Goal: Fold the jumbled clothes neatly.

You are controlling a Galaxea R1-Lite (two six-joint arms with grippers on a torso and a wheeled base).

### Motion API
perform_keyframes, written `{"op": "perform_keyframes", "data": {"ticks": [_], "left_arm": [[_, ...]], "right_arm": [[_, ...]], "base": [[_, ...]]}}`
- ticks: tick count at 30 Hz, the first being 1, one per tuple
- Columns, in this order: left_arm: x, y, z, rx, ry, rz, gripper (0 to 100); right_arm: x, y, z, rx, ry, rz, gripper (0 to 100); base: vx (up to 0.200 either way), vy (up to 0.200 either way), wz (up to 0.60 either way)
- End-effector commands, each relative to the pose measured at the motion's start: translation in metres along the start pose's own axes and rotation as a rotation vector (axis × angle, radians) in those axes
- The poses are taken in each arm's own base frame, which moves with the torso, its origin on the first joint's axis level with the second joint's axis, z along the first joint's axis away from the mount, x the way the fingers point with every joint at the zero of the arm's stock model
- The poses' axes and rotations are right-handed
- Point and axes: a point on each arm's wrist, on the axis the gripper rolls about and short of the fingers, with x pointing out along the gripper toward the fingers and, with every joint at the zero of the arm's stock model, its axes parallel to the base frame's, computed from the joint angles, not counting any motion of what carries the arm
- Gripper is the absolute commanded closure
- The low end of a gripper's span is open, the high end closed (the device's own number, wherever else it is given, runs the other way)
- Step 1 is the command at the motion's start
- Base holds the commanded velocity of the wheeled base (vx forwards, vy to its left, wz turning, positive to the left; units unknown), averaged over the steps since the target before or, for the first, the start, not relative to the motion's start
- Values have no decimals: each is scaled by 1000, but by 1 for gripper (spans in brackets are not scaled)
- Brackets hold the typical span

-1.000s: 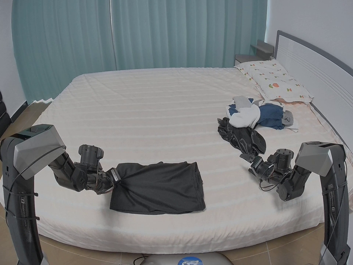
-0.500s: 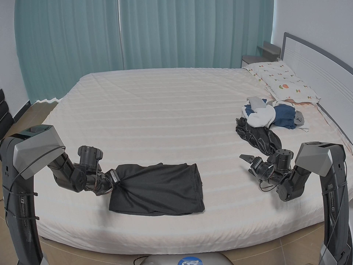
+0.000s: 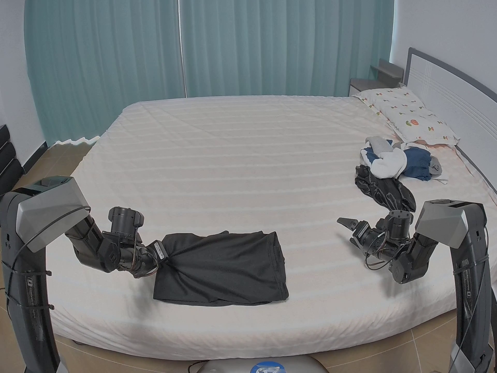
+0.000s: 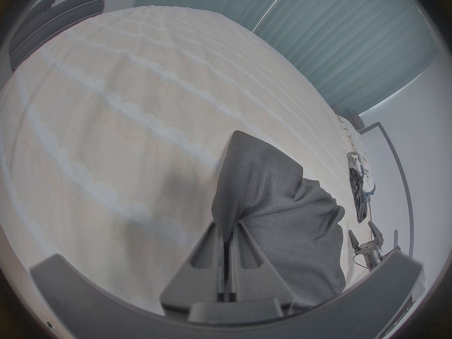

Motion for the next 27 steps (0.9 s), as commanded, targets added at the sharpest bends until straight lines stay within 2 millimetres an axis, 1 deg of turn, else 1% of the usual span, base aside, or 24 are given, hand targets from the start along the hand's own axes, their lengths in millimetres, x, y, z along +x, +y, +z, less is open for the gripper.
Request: {"op": "perform_keyframes", "data": {"ticks": [1,3,13,14,18,21,25,26,27], "left_arm": [[-2,0,-3,1,6,2,100],[-3,1,-5,1,12,5,100],[-10,-2,-11,10,23,3,100],[-10,-2,-11,10,25,4,0],[-10,-3,-11,10,22,2,0],[-11,-4,-6,8,6,-8,0],[-11,-7,-2,-38,-6,-17,0],[-13,-9,1,-65,-15,-23,0],[-13,-9,1,-65,-15,-23,0]], "right_arm": [[0,0,0,0,1,0,0],[0,0,0,0,1,0,0],[0,0,0,0,1,0,0],[0,-1,-1,0,1,-1,0],[1,1,-3,-2,7,1,0],[-1,1,-5,-21,13,-2,0],[-2,3,-8,-42,13,8,0],[-2,6,-17,-49,28,16,0],[-2,6,-17,-49,28,16,0]], "base": [[0,200,0],[0,200,0],[0,0,0],[0,0,0],[0,0,0],[0,0,0],[0,0,0],[0,0,0],[0,0,0]]}}
